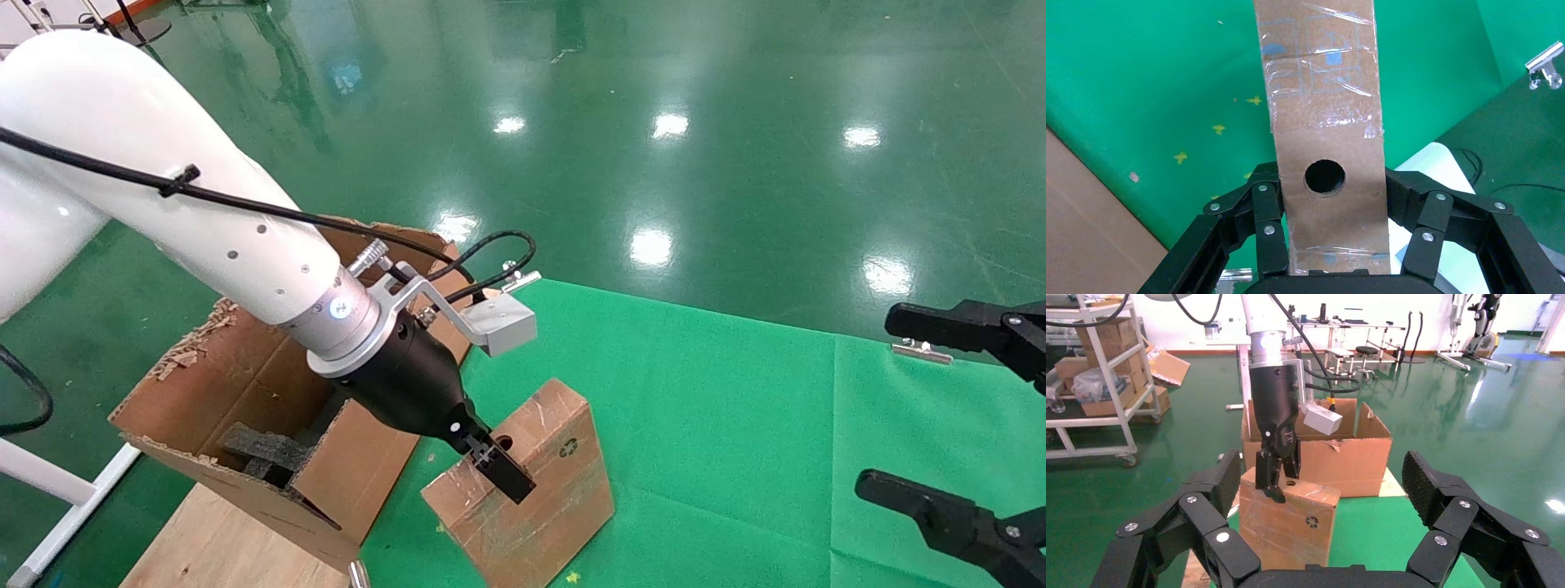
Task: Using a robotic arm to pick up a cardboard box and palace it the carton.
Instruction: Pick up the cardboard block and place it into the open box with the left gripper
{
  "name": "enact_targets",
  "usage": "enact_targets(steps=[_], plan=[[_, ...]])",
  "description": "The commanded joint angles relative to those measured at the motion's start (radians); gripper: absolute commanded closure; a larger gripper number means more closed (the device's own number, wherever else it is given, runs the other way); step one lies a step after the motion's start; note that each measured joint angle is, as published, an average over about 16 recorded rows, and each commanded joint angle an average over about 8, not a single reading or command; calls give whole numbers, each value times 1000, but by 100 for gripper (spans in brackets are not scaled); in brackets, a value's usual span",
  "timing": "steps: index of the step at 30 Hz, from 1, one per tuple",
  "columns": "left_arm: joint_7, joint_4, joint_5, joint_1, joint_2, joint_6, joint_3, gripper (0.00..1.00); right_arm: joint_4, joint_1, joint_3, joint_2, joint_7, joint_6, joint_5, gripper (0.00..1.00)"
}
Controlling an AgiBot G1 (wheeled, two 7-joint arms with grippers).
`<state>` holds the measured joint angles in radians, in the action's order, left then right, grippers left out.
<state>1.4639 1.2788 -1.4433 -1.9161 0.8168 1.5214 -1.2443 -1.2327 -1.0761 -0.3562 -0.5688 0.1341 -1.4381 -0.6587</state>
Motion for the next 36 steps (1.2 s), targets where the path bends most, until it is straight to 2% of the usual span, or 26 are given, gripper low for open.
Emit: enact_targets(steps=[1, 5, 10, 16, 21, 28, 36], plan=[[-2, 2, 1, -2, -3, -2, 1, 100, 0, 0, 0, 0, 0, 0, 0, 0], [-48, -54, 38, -51, -56, -10, 49, 100, 0, 0, 0, 0, 0, 0, 0, 0], [-151, -193, 51, -160, -117, 0, 110, 100, 0, 0, 0, 0, 0, 0, 0, 0], [-308, -388, -38, -314, -154, 17, 135, 100, 0, 0, 0, 0, 0, 0, 0, 0], [-437, -554, -139, -390, -179, 12, 117, 100, 0, 0, 0, 0, 0, 0, 0, 0], [-596, -761, -238, -409, -200, -5, 76, 100, 0, 0, 0, 0, 0, 0, 0, 0], [-750, -957, -280, -356, -190, -49, 45, 100, 0, 0, 0, 0, 0, 0, 0, 0]])
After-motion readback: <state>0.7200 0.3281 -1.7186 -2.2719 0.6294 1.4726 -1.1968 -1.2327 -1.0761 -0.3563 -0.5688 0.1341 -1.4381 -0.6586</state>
